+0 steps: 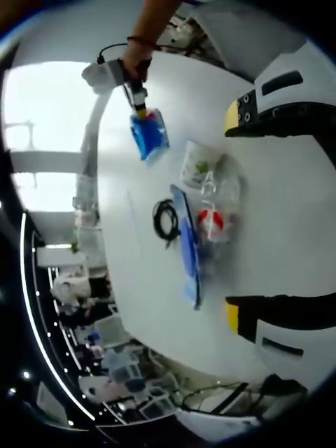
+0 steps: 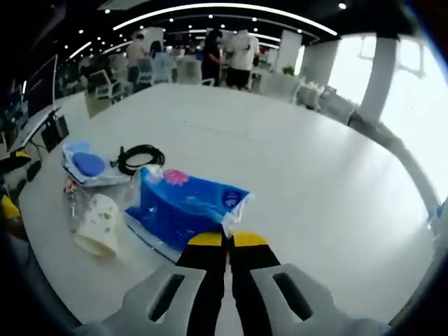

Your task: Arrange the tabletop items into an orderly group along one side of the table until the central work area is clear of visible clutter.

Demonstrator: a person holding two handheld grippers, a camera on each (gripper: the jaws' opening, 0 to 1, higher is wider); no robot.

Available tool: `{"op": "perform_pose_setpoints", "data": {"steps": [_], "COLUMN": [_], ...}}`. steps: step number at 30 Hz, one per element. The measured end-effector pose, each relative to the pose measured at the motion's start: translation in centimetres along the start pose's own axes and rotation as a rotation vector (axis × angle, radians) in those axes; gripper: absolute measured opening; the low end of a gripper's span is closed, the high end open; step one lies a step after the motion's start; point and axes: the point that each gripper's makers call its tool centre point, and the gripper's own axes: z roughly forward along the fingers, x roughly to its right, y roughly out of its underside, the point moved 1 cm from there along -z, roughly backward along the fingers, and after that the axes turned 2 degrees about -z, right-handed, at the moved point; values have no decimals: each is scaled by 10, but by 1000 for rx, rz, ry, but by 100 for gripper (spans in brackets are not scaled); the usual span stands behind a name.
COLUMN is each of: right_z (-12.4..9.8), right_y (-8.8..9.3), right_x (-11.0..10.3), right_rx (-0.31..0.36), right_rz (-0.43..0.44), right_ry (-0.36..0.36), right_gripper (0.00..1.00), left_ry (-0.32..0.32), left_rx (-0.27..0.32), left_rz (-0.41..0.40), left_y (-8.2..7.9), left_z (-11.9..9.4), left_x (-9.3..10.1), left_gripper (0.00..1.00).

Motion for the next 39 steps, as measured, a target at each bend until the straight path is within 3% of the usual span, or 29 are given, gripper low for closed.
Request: {"op": "perform_pose_setpoints", "data": {"steps": [10, 14, 20, 34, 39], "right_z": [16, 24, 40, 80, 92], "right_y": [-19, -25, -31, -39, -39], "right_x": [14, 20, 26, 51, 54], "right_rx": [17, 14, 2, -1, -5], "right_rz": [-29, -105, -28, -65, -77], "right_ry": [-37, -31, -81, -98, -103], "right_gripper": [1, 1, 1, 1, 1], "left_ry": [10, -2, 5, -38, -36], "left_rx": [-10, -16, -18, -33, -68], "left_rz": [-31, -25, -53, -53, -34], "left_y": [3, 5, 6, 11, 18], "left_z": [2, 2, 4, 8, 11], "left_x": [-2, -4, -5, -15, -14], "left_gripper": [91, 91, 91, 89, 90]}}
